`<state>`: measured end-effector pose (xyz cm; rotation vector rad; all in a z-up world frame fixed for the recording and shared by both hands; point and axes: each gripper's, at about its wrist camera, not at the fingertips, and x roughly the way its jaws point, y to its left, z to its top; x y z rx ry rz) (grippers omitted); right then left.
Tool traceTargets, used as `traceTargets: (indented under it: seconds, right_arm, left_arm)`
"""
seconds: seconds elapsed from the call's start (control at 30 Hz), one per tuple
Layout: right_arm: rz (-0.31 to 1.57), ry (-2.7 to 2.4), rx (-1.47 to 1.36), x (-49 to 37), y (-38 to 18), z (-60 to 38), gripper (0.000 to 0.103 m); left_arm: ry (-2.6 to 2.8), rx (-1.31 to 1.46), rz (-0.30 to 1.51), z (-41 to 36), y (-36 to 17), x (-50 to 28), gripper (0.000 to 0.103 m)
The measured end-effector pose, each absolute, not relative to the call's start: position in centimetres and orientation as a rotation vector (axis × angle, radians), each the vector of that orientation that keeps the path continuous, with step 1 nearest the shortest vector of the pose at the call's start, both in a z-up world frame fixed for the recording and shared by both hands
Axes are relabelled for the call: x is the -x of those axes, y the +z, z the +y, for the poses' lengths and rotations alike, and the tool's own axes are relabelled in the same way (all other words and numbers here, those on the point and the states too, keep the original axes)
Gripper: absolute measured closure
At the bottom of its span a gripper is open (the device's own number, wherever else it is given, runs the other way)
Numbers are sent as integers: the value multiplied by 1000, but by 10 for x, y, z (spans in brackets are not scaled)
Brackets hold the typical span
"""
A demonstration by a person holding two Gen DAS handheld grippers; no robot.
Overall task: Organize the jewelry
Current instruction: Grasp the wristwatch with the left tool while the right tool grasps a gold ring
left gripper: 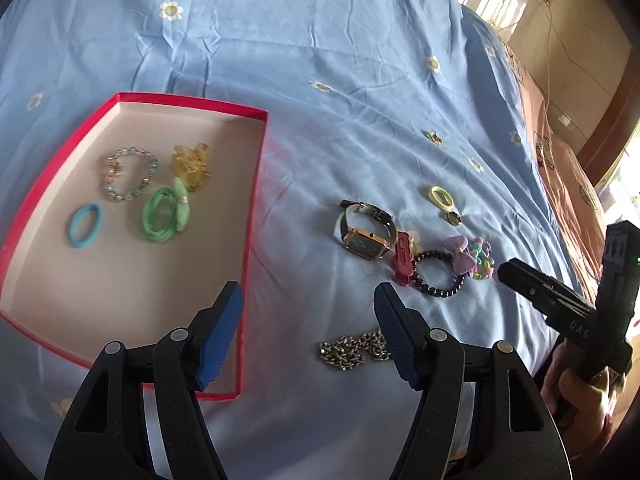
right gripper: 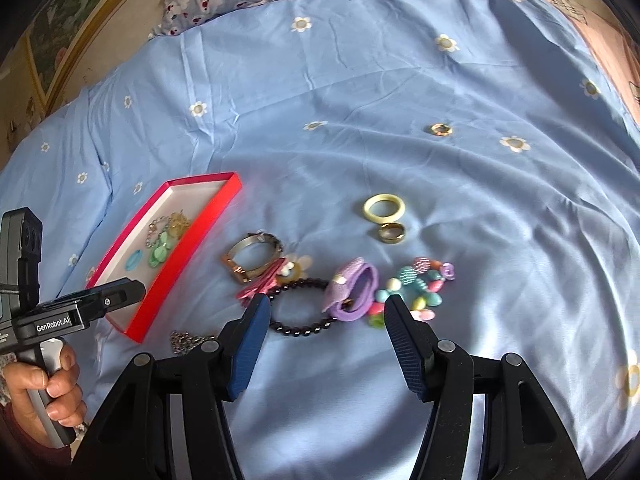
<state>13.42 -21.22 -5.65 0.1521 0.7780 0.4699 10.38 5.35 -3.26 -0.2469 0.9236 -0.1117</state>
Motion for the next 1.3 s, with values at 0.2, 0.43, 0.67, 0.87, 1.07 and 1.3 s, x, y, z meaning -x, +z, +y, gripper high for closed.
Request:
traceTargets:
  seconds: [0.2, 0.43, 0.67, 0.87, 1.07, 1.3]
  right_arm:
    - [778, 411, -181, -142, -61, -234, 42]
    - [788, 382, -203, -158, -66, -246, 42]
    - [795, 399, -179, -186, -68, -236, 43]
    - [825, 417, -129, -212, -75, -217, 53]
    - [860, 406, -47, -227, -90, -198, 67]
    - [847, 401, -29, -226, -88, -197, 81]
  left_arm:
    - [-123, 229, 941, 42, -37, -117, 34]
    - [-149, 182, 941, 25, -38, -139, 30]
    - [-175, 151, 951, 13, -45, -164, 29]
    - [-197, 121, 984, 1, -59, -183, 28]
    - [-207, 118, 999, -2, -74, -195, 47]
    - [-251, 102, 984, -7, -70, -190, 67]
